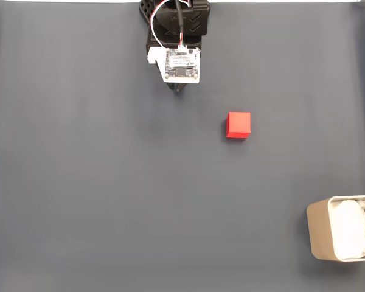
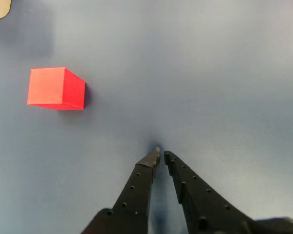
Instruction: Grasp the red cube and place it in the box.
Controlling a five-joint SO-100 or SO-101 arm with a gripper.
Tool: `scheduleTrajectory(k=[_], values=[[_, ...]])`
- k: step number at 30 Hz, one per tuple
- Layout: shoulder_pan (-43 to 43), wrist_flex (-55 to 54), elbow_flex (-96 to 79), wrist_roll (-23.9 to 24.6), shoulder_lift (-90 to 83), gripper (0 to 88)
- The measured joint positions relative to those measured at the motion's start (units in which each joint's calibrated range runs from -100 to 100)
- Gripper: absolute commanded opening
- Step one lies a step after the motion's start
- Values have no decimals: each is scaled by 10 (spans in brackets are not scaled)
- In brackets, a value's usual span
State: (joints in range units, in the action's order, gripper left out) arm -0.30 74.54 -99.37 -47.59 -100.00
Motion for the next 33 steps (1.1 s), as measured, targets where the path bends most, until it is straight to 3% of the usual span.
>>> scheduleTrajectory(k=[6,19,33], values=[[0,-10,0,0,0,0],[7,-228,32,-11,32,0],[7,-267,273,-17,208,0]])
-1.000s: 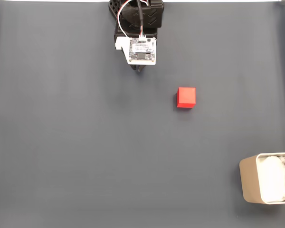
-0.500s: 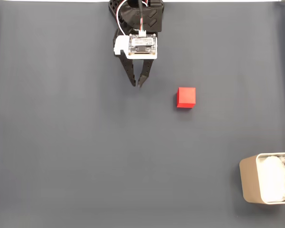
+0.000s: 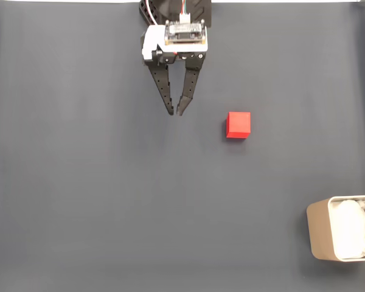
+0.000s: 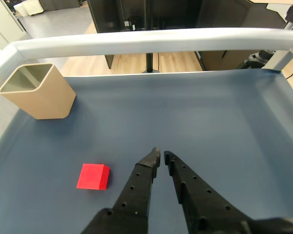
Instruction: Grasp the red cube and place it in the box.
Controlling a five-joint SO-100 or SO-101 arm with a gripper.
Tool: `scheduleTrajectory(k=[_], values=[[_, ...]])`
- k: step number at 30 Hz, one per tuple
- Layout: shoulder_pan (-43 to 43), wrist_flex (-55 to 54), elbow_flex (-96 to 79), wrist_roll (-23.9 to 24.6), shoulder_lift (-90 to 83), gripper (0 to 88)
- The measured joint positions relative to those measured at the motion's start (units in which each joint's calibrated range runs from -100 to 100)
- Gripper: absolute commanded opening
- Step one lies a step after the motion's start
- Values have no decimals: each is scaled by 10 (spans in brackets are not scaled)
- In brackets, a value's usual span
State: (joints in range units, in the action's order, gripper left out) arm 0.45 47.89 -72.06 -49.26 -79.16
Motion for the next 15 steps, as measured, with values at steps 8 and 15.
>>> scheduleTrajectory(k=[8,15], values=[[0,21,148,0,115,0],[0,75,226,0,180,0]])
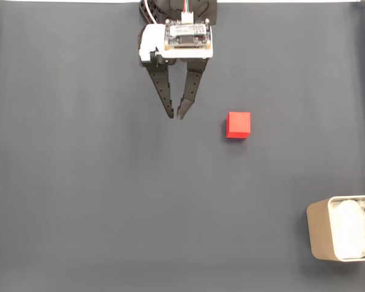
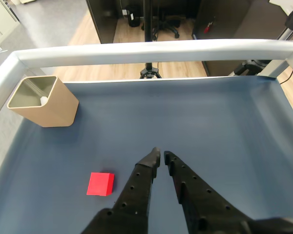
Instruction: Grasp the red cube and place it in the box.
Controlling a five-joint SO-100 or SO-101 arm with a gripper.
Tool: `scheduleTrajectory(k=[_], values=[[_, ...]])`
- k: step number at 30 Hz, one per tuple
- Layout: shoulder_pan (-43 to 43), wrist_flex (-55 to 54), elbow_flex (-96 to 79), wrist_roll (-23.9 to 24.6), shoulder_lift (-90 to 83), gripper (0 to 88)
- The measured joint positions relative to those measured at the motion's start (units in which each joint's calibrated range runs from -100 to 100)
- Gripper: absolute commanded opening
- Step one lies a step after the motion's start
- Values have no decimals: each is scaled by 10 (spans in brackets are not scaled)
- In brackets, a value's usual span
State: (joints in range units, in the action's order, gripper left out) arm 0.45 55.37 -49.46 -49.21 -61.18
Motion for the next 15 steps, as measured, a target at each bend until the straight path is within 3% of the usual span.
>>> scheduleTrajectory(k=[15], values=[[-88,127,39,29,20,19]])
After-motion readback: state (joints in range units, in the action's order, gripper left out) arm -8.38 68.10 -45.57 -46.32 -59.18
